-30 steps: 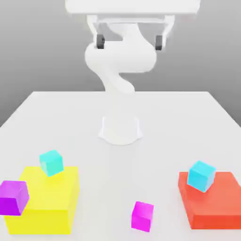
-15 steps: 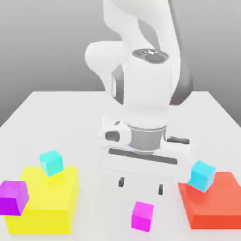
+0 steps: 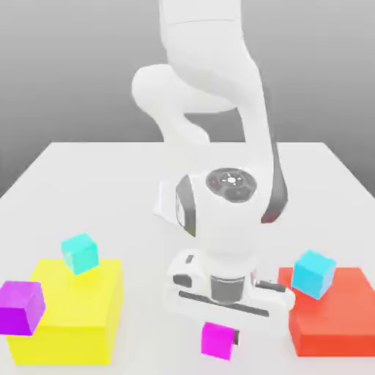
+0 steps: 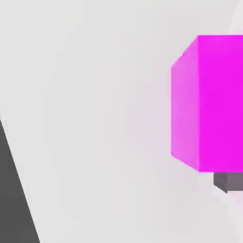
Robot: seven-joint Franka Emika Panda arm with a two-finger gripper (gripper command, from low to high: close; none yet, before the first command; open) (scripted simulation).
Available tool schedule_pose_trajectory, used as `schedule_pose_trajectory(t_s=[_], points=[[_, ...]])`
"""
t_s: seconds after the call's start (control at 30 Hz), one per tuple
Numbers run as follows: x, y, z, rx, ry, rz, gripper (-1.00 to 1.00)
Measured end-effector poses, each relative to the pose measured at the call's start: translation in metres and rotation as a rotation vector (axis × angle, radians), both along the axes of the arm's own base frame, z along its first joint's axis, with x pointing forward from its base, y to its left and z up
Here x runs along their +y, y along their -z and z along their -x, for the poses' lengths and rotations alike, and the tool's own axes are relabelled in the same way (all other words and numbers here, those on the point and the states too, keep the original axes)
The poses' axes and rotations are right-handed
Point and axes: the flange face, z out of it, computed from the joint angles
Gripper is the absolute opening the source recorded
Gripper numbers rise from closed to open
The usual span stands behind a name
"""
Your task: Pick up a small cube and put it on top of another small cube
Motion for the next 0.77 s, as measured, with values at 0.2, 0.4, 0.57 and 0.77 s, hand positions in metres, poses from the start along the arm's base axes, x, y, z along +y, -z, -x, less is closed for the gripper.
schedule_pose_trajectory(t_s=[0.2,0.4,0.57,0.77], points=[[0.035,-0.067,0.009,-0.001,-0.104,0.004,-1.0],[0.138,-0.129,0.06,-0.001,-0.423,0.004,-1.0],[0.169,-0.129,0.088,0.001,-0.547,0.006,-1.0],[0.17,-0.096,0.09,0.001,-0.552,0.004,1.0]])
